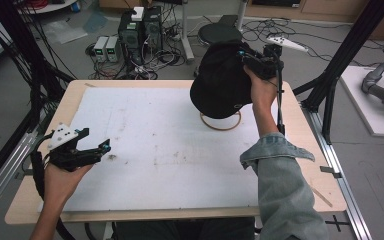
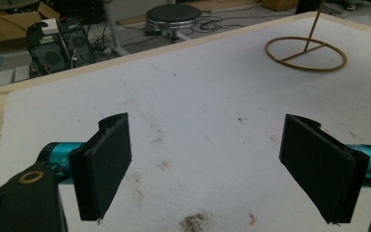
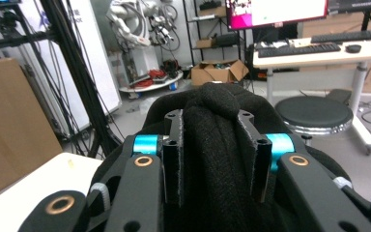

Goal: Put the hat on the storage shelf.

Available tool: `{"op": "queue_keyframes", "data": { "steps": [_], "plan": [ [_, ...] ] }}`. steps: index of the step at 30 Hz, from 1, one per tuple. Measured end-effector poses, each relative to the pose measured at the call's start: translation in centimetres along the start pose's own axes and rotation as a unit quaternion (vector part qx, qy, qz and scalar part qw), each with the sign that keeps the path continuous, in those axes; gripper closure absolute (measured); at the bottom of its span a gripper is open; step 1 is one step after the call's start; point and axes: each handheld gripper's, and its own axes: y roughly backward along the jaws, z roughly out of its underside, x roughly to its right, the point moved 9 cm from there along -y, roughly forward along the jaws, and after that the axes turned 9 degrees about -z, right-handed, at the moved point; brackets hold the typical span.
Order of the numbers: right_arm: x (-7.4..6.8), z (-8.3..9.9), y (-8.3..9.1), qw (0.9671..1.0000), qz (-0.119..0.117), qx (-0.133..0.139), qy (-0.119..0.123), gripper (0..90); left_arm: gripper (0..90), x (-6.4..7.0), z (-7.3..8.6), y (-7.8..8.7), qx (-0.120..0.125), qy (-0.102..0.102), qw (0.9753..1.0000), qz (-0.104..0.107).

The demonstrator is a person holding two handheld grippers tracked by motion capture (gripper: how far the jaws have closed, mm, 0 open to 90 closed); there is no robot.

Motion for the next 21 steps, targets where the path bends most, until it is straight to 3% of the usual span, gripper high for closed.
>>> {"op": "queue_keyframes", "data": {
  "steps": [21],
  "plan": [
    [1.2, 1.3, -1.4, 0.9996, 0.014, -0.016, -0.019, 59.7, 19.1, 0.1, 0.1, -0.1, -0.002, -0.002, 1.0, 0.001]
  ]
}}
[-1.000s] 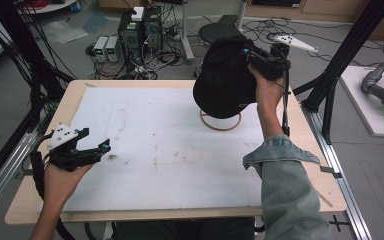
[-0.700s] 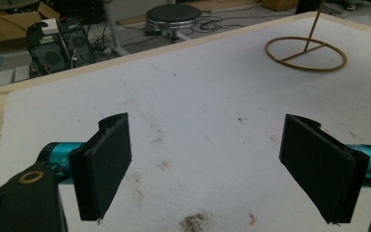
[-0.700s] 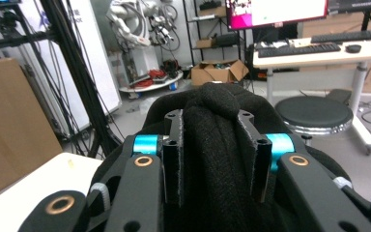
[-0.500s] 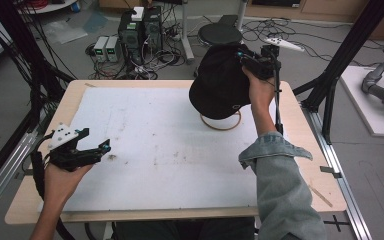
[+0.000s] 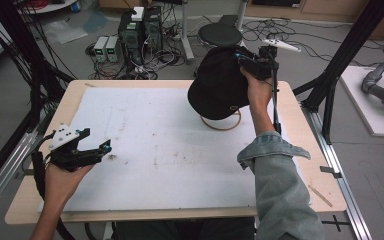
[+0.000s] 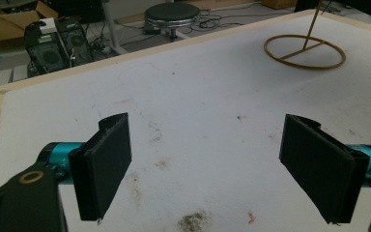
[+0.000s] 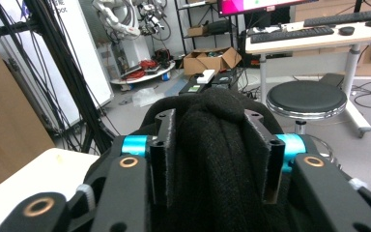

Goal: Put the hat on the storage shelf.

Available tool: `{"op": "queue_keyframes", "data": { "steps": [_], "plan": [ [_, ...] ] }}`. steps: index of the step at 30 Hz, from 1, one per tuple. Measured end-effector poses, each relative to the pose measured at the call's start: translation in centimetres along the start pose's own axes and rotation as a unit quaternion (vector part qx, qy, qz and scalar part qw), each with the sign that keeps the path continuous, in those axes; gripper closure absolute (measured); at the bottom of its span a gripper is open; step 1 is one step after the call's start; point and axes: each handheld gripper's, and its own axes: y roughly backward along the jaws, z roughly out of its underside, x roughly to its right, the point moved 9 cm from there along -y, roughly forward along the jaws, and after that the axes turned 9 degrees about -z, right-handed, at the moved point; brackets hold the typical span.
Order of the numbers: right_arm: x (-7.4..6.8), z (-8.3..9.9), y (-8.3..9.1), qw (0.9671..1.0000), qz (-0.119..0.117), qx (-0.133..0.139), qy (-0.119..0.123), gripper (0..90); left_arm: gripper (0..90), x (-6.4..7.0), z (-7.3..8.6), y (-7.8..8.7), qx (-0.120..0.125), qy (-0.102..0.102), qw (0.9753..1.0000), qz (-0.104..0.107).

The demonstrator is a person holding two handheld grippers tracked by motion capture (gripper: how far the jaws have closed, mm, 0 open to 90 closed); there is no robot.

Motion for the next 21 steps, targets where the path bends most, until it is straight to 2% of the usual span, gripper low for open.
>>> {"op": "queue_keyframes", "data": {
  "steps": [4, 10, 19, 21],
  "plan": [
    [0.1, 0.04, -0.07, 1.0, -0.001, 0.001, -0.006, 58.6, 19.1, 0.02, -0.04, 0.04, 0.0, -0.003, 1.0, 0.001],
    [0.05, 0.26, -0.33, 1.0, -0.002, -0.002, -0.008, 50.9, 19.1, 0.04, -0.07, 0.05, 0.001, -0.002, 1.0, 0.0],
    [0.22, 0.05, -0.21, 1.0, 0.007, 0.004, -0.001, 45.7, 19.1, 0.08, -0.09, 0.06, 0.001, -0.004, 1.0, 0.001],
    [0.38, 0.08, -0.11, 1.0, 0.009, 0.002, -0.001, 42.1, 19.1, 0.1, -0.06, 0.03, 0.0, -0.003, 1.0, 0.001]
  ]
}}
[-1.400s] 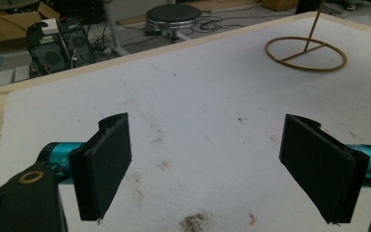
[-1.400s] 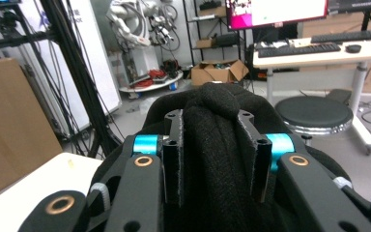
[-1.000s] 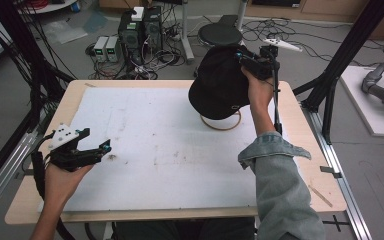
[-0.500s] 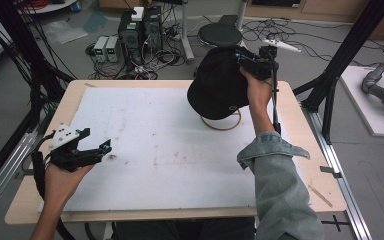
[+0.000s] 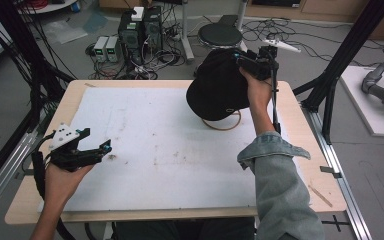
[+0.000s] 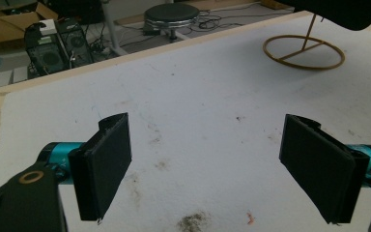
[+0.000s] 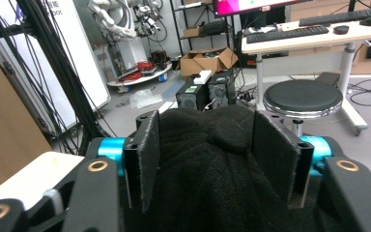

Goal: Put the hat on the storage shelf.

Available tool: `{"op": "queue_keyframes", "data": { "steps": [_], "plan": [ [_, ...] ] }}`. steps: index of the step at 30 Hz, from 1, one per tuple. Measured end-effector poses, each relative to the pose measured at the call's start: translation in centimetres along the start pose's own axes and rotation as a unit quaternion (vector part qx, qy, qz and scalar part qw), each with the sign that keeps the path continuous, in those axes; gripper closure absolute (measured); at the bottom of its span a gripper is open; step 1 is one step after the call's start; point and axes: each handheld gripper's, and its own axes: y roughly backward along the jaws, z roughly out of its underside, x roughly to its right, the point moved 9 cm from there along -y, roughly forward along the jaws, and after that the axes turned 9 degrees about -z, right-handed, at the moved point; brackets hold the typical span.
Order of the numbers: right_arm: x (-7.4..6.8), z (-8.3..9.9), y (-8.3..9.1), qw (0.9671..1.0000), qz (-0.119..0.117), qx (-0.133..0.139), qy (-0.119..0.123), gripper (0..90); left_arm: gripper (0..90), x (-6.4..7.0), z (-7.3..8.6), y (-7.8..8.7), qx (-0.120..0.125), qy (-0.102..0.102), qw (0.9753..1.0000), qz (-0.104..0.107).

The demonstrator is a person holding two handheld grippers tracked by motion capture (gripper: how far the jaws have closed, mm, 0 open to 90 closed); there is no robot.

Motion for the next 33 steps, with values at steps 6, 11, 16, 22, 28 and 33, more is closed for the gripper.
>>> {"op": "queue_keyframes", "data": {
  "steps": [6, 11, 16, 22, 28, 33],
  "plan": [
    [0.3, -0.1, 0.4, 1.0, 0.001, -0.001, -0.01, 33.0, 19.1, 0.0, 0.0, 0.0, 0.001, 0.0, 1.0, 0.0],
    [0.5, -0.3, 1.1, 1.0, -0.003, -0.003, -0.005, 29.5, 19.1, 0.0, 0.0, 0.0, 0.001, 0.0, 1.0, 0.0],
    [0.3, -0.7, 2.0, 0.9999, -0.01, -0.003, -0.005, 26.4, 19.1, 0.1, -0.1, 0.0, 0.001, 0.0, 1.0, 0.0],
    [0.2, -0.8, 3.4, 0.9999, -0.006, 0.009, 0.013, 24.6, 19.1, 0.1, -0.1, 0.0, 0.002, -0.001, 1.0, 0.001],
    [0.7, -0.1, 4.9, 0.9999, -0.003, 0.006, 0.013, 22.4, 19.1, 0.2, -0.1, 0.0, 0.002, -0.002, 1.0, 0.0],
    [0.3, 0.1, 6.5, 0.9996, -0.001, 0.02, 0.022, 21.3, 19.1, 0.1, -0.1, 0.0, 0.002, 0.0, 1.0, 0.0]
  ]
}}
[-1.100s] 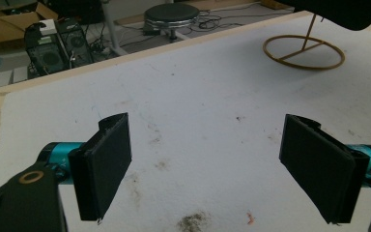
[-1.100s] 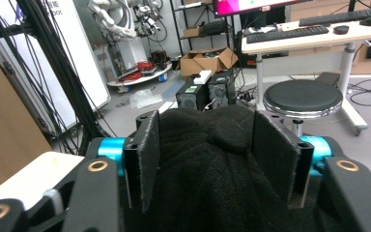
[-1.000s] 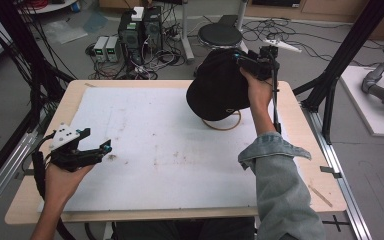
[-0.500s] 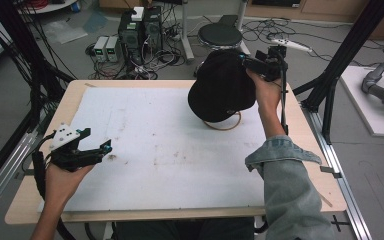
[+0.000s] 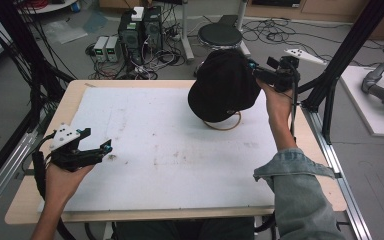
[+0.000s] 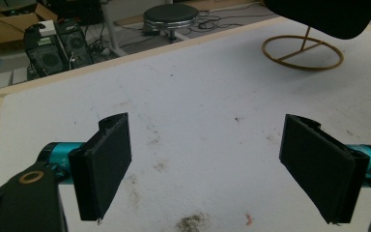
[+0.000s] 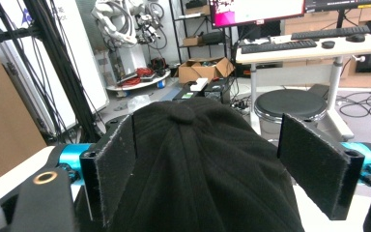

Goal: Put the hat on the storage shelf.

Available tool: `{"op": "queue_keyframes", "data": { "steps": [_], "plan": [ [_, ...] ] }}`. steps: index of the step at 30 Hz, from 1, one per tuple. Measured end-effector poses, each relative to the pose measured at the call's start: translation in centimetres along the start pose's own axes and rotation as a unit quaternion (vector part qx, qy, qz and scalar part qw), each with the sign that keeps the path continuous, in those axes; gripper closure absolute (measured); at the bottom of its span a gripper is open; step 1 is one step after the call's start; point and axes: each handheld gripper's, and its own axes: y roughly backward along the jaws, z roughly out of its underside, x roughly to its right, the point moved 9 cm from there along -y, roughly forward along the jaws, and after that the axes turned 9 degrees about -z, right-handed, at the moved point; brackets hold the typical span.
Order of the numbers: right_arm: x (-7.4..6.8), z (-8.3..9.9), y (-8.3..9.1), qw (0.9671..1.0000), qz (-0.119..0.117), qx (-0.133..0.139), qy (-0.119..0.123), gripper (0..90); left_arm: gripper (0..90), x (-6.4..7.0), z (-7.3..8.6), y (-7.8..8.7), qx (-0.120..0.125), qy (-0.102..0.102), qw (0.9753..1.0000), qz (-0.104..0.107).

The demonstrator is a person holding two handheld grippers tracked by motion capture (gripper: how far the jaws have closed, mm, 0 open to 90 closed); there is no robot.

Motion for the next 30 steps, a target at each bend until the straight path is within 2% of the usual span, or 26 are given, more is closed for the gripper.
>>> {"op": "queue_keyframes", "data": {
  "steps": [5, 11, 17, 20, 30],
  "plan": [
    [-0.9, 0.1, 1.4, 0.9998, -0.005, 0.006, 0.016, 19.3, 19.1, 0.1, 0.0, -0.1, -0.001, -0.001, 1.0, 0.001],
    [-2.1, 1.1, 2.8, 0.9996, -0.01, 0.012, 0.023, 15.5, 19.1, 0.1, 0.0, 0.0, -0.001, -0.001, 1.0, 0.001],
    [-2.8, 2.8, 4.5, 0.9994, -0.009, 0.008, 0.032, 12.8, 19.1, 0.2, 0.0, -0.3, 0.0, -0.004, 1.0, 0.001],
    [-2.9, 3.6, 5.5, 0.9992, -0.005, 0.015, 0.037, 12.6, 19.1, 0.3, 0.0, -0.3, 0.0, -0.004, 1.0, 0.002],
    [-3.2, 6.8, 7.8, 0.9984, 0.004, -0.003, 0.056, 12.5, 19.1, 0.1, 0.1, -0.2, 0.009, -0.005, 0.9999, -0.005]
  ]
}}
